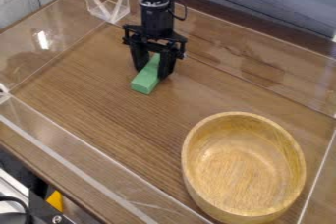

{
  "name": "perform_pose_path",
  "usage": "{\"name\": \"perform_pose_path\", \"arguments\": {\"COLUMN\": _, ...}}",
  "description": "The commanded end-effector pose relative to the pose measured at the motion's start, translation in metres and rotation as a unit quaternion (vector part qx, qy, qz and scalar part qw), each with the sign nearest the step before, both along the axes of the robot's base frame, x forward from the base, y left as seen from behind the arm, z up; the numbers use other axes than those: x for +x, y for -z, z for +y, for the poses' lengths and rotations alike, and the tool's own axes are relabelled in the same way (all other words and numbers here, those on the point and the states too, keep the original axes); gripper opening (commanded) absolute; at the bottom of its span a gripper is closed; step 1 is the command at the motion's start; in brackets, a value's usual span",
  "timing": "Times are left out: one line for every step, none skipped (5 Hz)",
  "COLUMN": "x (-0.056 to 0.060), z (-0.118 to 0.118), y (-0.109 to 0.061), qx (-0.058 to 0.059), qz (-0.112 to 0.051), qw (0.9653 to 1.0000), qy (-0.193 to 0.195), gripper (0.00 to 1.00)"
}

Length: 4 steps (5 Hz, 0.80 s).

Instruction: Put the green block in the brown bowl

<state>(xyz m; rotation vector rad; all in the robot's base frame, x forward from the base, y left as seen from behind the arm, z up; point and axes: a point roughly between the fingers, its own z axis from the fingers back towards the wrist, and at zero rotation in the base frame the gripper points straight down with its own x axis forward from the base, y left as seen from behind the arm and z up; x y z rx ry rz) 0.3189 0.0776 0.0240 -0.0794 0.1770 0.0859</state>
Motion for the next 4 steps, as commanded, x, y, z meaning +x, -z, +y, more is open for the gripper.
{"name": "perform_pose_path", "arguments": {"x": 0.001, "z": 0.002, "y": -0.017, "qx": 0.005, "qz": -0.013, "qw": 0.9999, "qy": -0.002, "gripper": 0.0}}
{"name": "perform_pose_path", "arguments": {"x": -0.002, "z": 0.0, "y": -0.025, "qx": 0.003, "qz": -0.009, "qw": 1.0, "qy": -0.002, "gripper": 0.0}}
{"name": "perform_pose_path", "arguments": {"x": -0.005, "z": -0.002, "y": -0.033, "qx": 0.001, "qz": -0.005, "qw": 1.0, "qy": -0.002, "gripper": 0.0}}
{"name": "perform_pose_path", "arguments": {"x": -0.007, "z": -0.004, "y": -0.041, "qx": -0.001, "qz": -0.002, "qw": 1.0, "qy": 0.0, "gripper": 0.0}}
